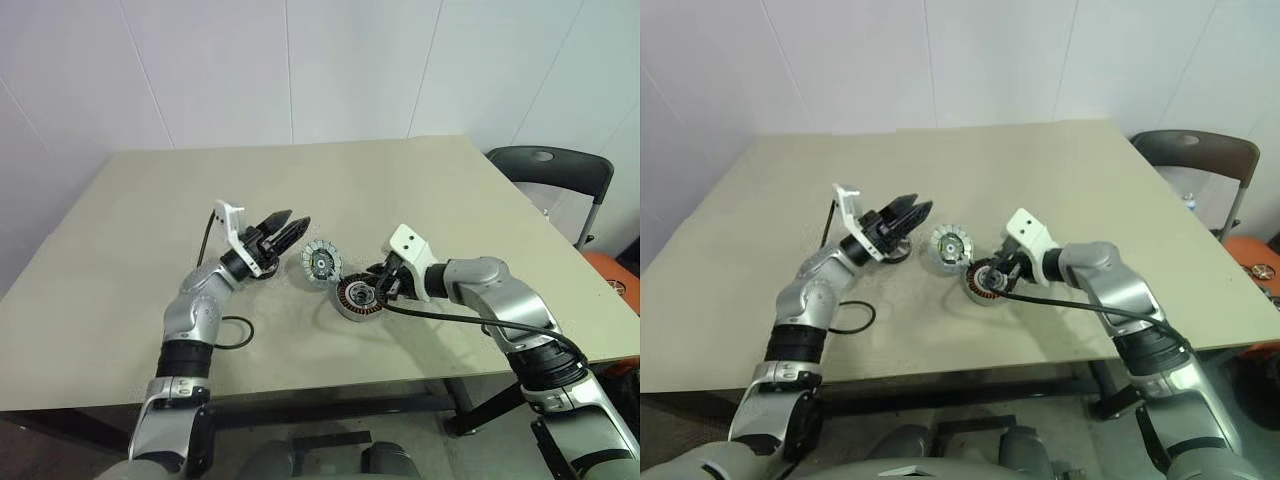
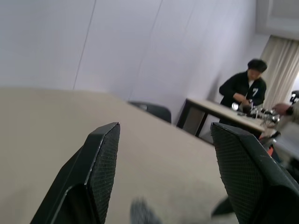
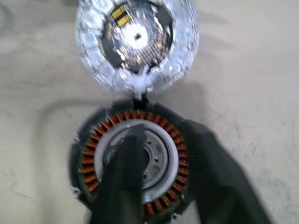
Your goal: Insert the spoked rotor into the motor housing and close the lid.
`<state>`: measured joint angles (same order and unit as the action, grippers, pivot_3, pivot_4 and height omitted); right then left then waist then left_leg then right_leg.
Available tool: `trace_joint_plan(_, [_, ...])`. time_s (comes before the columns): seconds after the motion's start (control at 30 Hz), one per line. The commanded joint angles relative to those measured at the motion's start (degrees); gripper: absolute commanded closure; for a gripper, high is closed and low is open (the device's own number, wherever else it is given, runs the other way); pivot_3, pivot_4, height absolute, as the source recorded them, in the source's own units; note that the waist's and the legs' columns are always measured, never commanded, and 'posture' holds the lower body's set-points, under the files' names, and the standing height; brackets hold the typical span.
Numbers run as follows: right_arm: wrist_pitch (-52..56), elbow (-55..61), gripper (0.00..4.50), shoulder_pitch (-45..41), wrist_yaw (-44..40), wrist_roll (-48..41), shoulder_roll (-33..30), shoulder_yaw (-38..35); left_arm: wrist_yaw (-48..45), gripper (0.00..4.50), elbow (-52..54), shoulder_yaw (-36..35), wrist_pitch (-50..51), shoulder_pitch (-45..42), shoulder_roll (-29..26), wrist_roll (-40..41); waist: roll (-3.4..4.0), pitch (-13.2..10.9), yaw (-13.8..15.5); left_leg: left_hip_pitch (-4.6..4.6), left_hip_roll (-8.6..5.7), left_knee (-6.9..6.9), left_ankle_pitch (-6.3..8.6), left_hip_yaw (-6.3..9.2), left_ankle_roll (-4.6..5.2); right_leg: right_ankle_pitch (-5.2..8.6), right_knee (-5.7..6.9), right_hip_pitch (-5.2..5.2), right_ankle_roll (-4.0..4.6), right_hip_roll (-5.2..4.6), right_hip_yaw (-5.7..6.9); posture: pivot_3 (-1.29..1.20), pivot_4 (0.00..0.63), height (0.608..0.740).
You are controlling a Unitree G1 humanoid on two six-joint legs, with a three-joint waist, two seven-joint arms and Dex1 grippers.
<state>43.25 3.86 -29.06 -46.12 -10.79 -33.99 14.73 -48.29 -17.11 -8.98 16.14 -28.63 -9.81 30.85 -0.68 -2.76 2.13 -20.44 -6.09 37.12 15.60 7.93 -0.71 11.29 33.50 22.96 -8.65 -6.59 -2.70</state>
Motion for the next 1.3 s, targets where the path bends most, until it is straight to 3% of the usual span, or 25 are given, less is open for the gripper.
trace_joint_plan(0.03, [-0.61,0.71,3.99,-1.01,-0.76,0.37,-0.05,0.27,-0.63,1.21,3.89,-0.98,0.02,0.2,-1.56,1.54,0.0,0.0,0.02,0.0,0.0,0.0,0.0,0.0,0.0,0.0,0.0,0.0,0.0,0.0,0.0,0.0,0.0,0.74])
trace_joint_plan(0.37, [4.85,7.69,3.99,0.29,-8.07,-7.76,-1.9,-1.31,-0.25,1.21,2.62,-1.17,-0.74,1.6,-2.71,1.07,0.0,0.0,0.05,0.03,0.01,0.01,0.0,0.02,0.0,0.01,0.0,-0.05,0.0,0.0,0.0,0.0,0.0,0.74])
trace_joint_plan(0.7, [3.97,5.57,3.99,1.22,-6.33,-3.67,-3.46,2.24,0.01,1.21,2.41,-0.62,-1.19,1.65,-1.9,0.69,-0.01,0.01,0.03,0.01,0.02,0.0,0.0,0.0,0.0,0.01,-0.01,-0.02,0.0,0.01,-0.01,0.0,0.0,0.74])
trace_joint_plan(1.3, [-0.52,1.4,3.99,0.96,-2.6,1.47,-0.8,3.64,-0.09,1.21,2.29,-0.68,-1.56,1.78,-2.15,-0.07,-0.01,0.01,0.05,0.02,0.02,0.0,0.0,0.0,0.0,0.01,-0.02,-0.03,0.0,0.01,-0.01,0.0,0.0,0.74])
